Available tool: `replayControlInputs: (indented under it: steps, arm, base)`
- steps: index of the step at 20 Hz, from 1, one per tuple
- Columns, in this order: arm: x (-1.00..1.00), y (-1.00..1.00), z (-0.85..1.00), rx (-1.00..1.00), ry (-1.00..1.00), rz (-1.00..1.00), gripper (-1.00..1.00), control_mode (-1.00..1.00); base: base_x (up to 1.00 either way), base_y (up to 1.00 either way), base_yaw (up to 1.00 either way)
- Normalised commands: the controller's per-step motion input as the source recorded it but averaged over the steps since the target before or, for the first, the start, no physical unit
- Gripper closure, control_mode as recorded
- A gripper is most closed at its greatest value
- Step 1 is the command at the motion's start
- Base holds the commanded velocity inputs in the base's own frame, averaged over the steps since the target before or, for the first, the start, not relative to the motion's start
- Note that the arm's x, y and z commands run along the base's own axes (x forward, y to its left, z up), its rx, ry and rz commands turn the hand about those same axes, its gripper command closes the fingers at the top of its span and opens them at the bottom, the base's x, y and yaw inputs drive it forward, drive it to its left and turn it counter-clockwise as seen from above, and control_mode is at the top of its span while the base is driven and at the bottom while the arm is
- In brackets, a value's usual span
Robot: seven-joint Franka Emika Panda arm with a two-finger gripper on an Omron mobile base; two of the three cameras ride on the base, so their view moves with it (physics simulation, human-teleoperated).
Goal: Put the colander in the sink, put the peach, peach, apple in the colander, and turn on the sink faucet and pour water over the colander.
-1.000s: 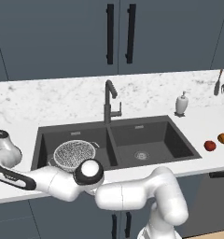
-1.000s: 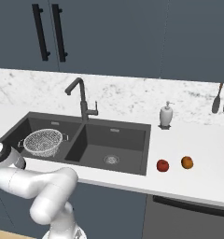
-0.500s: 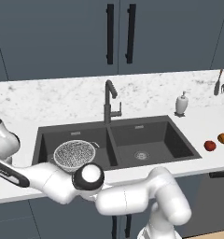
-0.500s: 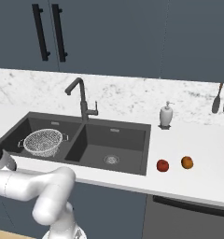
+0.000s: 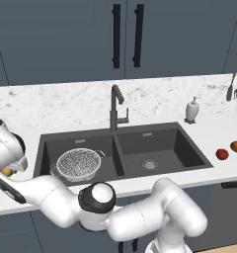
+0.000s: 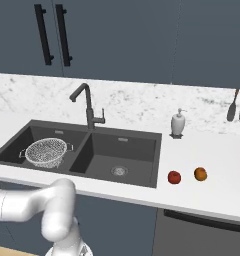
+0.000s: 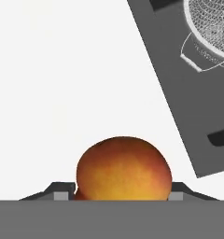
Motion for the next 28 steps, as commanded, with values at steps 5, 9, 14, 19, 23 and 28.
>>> replayControlInputs:
  steps: [5,9,14,19,23,28]
  arm:
    - [-0.12,-0.85,0.00,-0.06,-0.29,0.00,1.00,-1.00]
    - [0.00,-0.98,0.05,-0.01,-0.05,0.00,1.00,-1.00]
    - [0.13,-0.91,0.25,0.00,0.03,0.03,1.00,-1.00]
    - [0.11,-0.79,0.14,-0.12,0.05,0.13,1.00,-1.00]
    - [0.18,-0.79,0.00,-0.18,0.00,0.20,1.00,-1.00]
    - [0.25,-0.60,0.04,-0.15,0.00,0.32,1.00,-1.00]
  base:
    - [0.00,0.00,0.00]
    - [0.00,0.00,0.00]
    - [0.00,0.00,0.00]
    - [0.00,0.00,0.00]
    - [0.00,0.00,0.00]
    - [0.00,0.00,0.00]
